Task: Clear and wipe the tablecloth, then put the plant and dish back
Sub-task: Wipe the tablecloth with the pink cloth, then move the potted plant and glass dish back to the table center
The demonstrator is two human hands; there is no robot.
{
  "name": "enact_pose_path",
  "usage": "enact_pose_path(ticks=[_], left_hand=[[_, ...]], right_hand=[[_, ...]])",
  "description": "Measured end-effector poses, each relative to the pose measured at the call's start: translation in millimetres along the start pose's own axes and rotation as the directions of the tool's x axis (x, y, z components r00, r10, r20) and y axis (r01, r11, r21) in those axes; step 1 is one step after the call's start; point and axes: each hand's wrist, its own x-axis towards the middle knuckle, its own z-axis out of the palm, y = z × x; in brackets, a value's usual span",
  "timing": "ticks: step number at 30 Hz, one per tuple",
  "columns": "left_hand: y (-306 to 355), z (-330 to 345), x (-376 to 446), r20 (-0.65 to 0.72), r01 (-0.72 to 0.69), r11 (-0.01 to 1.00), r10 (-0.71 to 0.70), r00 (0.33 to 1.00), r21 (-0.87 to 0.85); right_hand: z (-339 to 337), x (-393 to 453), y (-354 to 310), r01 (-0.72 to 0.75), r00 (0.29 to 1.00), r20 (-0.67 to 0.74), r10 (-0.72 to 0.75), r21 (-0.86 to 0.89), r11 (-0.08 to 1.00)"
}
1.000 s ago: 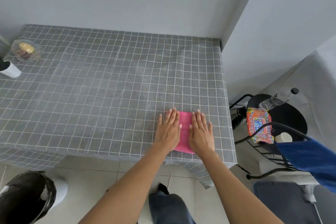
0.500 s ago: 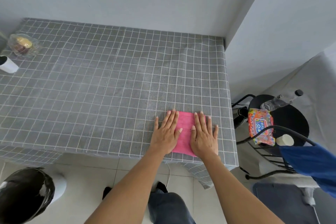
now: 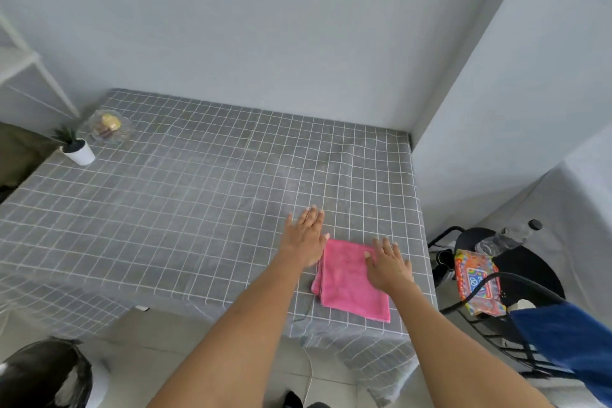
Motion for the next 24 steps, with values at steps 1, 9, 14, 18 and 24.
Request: enact_pose_path(ticks=[1, 9, 14, 18, 24], left_hand=[[-7, -9, -4, -0.021, 0.011, 1.0, -0.011, 1.0, -0.007], [-98, -59, -59, -0.12, 0.108, 0.994, -0.108, 0.987, -0.013], [-178, -77, -107, -0.131, 0.198, 0.979, -0.202, 0.971, -0.041], [-245, -78, -147, -0.137, 0.267, 0.963, -0.27, 0.953, -0.042], [-341, -64, -205, -0.09, 0.389, 0.92, -0.392, 0.916, -0.054]], right_hand=[[-8, -2, -9, 0.007, 1.0, -0.018, -0.007, -0.012, 1.0], [-50, -26, -122, 0.164, 0.967, -0.179, -0.181, -0.109, 0.98], [-52, -48, -208, 0.254, 0.933, -0.212, -0.29, -0.181, 0.95], [-38, -65, -281, 0.318, 0.91, -0.206, -0.36, -0.211, 0.924], [-2, -85, -380, 0.41, 0.881, -0.147, -0.45, -0.238, 0.88]])
